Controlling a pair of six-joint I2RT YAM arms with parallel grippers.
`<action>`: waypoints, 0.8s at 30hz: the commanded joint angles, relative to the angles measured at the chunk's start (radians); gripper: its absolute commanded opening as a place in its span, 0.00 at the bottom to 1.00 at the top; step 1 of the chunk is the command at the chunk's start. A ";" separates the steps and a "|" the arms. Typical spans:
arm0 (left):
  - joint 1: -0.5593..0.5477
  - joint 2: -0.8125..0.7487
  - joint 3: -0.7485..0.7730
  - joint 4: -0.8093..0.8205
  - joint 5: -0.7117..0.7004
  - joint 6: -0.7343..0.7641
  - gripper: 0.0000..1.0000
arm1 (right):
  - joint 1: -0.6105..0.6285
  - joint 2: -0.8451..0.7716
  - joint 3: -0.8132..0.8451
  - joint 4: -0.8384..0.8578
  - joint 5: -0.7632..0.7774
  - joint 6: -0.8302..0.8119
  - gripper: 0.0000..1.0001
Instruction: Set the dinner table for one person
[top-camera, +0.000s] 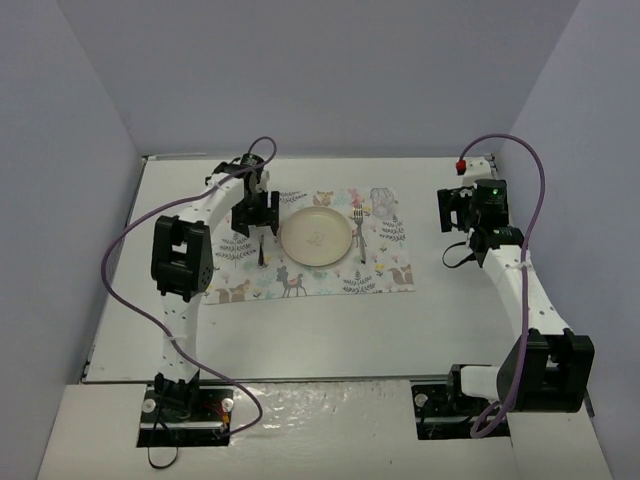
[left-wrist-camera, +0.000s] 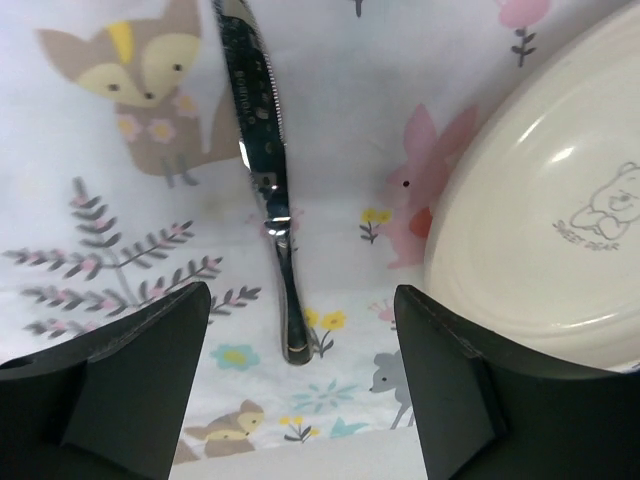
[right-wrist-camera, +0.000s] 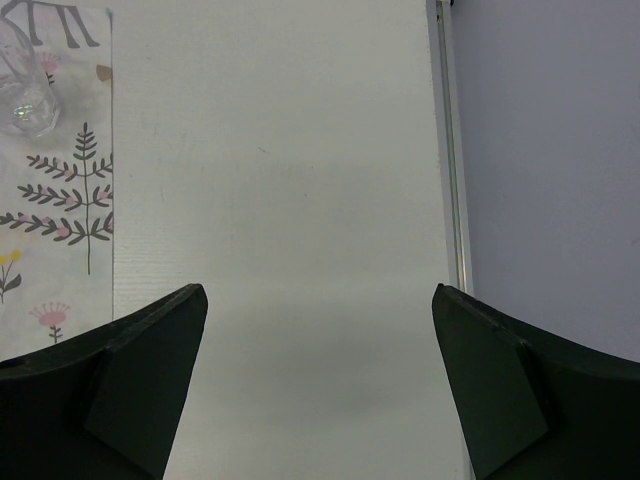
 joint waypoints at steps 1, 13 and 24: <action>0.016 -0.217 0.059 -0.009 -0.110 0.050 0.72 | -0.006 -0.056 0.006 0.063 -0.002 0.020 0.93; 0.094 -0.613 -0.029 0.123 -0.315 0.248 0.77 | 0.000 -0.152 0.076 0.061 -0.025 0.081 0.96; 0.216 -0.759 -0.227 0.203 -0.124 0.307 0.77 | 0.017 -0.101 0.147 -0.009 -0.040 0.118 1.00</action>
